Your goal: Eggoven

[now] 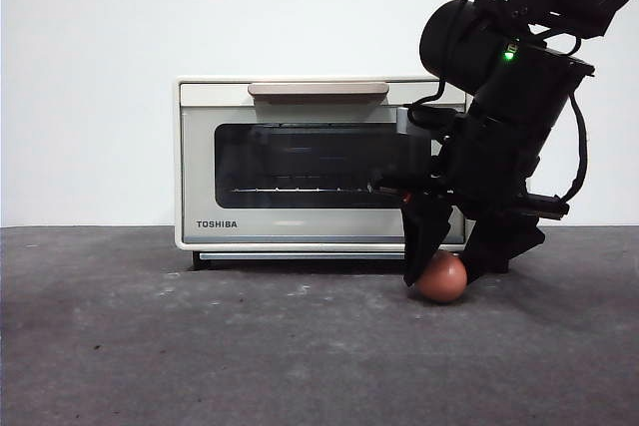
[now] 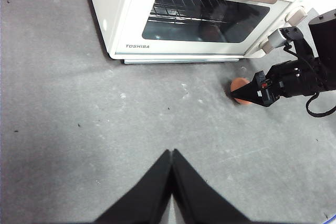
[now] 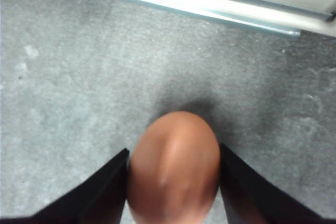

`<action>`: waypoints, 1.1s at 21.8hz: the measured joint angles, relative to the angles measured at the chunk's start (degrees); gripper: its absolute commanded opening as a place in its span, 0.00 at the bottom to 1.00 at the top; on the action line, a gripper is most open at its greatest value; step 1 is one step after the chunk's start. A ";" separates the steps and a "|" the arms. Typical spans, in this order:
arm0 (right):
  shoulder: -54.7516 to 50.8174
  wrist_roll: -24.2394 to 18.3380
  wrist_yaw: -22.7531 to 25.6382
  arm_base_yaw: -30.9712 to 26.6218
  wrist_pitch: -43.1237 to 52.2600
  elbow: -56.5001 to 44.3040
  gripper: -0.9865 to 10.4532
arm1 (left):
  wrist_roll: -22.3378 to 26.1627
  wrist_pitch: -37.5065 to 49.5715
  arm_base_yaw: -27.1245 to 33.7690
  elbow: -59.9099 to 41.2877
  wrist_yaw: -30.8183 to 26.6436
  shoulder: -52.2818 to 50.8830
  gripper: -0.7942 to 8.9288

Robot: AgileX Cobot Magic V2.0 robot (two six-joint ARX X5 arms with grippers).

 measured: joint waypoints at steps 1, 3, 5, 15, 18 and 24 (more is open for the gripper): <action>0.00 0.00 -0.02 0.00 0.00 0.02 0.09 | -0.02 0.02 0.00 0.00 0.00 0.02 0.09; 0.00 0.00 -0.02 0.00 -0.02 0.09 0.09 | 0.00 0.39 0.00 0.00 0.00 0.46 0.09; -0.33 0.00 -1.03 -0.02 -0.57 0.09 0.09 | -0.02 1.49 0.00 0.02 0.00 1.62 0.09; -24.04 -1.42 -2.58 0.15 -12.04 0.09 0.09 | -1.53 17.20 -12.76 7.58 -4.13 19.17 0.09; -32.81 -2.82 -2.56 0.15 -16.24 0.09 0.09 | -1.53 23.41 -18.14 12.28 -8.35 27.76 0.09; -42.88 -3.65 -2.54 0.22 -20.76 0.09 0.09 | -1.44 28.11 -22.38 21.62 -11.17 41.53 0.09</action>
